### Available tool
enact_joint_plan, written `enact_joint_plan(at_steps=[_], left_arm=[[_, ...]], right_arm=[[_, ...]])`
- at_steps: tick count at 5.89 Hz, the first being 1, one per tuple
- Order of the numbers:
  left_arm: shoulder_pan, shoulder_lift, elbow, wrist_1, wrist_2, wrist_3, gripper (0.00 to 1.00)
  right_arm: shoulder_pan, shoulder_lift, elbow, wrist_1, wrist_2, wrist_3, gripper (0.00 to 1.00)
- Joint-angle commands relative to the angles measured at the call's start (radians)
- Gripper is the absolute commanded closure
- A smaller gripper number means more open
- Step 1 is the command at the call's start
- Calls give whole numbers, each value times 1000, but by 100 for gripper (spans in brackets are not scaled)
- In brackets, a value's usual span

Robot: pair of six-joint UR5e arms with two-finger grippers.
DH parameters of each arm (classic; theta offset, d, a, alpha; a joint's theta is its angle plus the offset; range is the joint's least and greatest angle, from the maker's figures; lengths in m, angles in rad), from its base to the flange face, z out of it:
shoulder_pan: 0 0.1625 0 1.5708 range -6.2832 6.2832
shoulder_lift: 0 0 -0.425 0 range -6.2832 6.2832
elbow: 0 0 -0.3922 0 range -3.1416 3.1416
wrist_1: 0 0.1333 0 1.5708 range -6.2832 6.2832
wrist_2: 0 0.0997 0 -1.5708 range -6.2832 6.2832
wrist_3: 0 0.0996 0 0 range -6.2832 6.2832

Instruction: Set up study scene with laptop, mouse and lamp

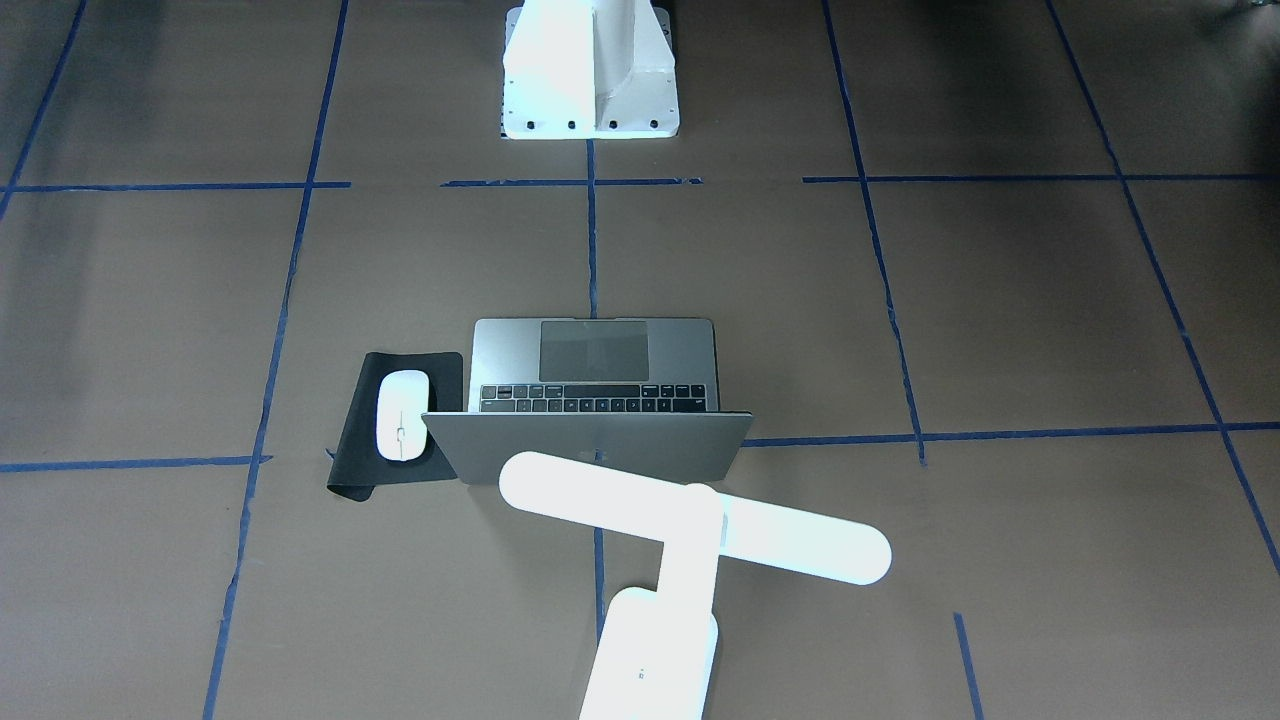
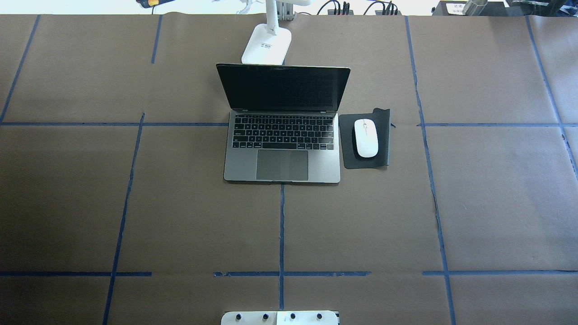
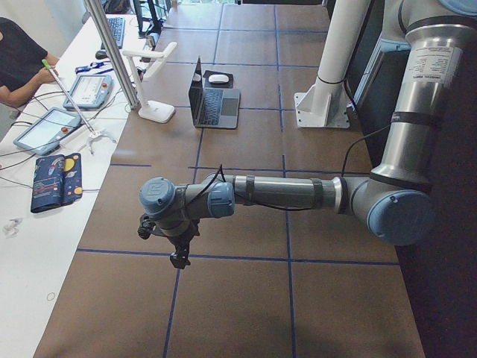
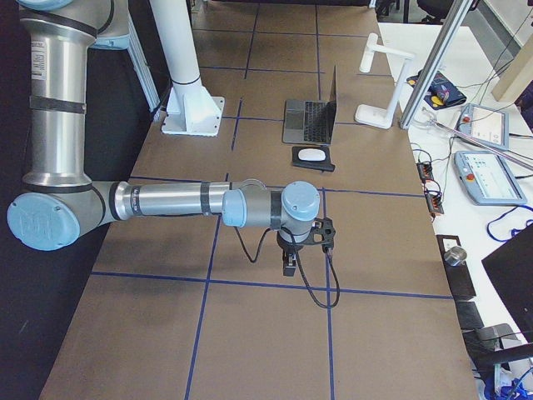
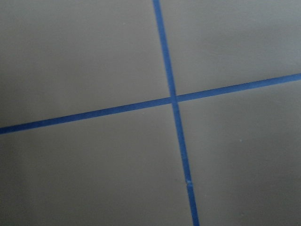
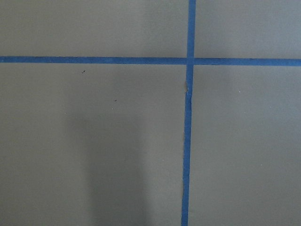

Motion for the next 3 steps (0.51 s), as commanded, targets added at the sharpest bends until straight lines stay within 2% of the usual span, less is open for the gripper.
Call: enact_joint_plan(at_steps=[1,3], left_arm=[[-2,-33,-11,85,1,-6,0],[4,20,-90,88,-6,-102,0]], right_arm=[[-30,6,2,-3,0,-4,0],[-48,9,-2,-3,0,-4,0]])
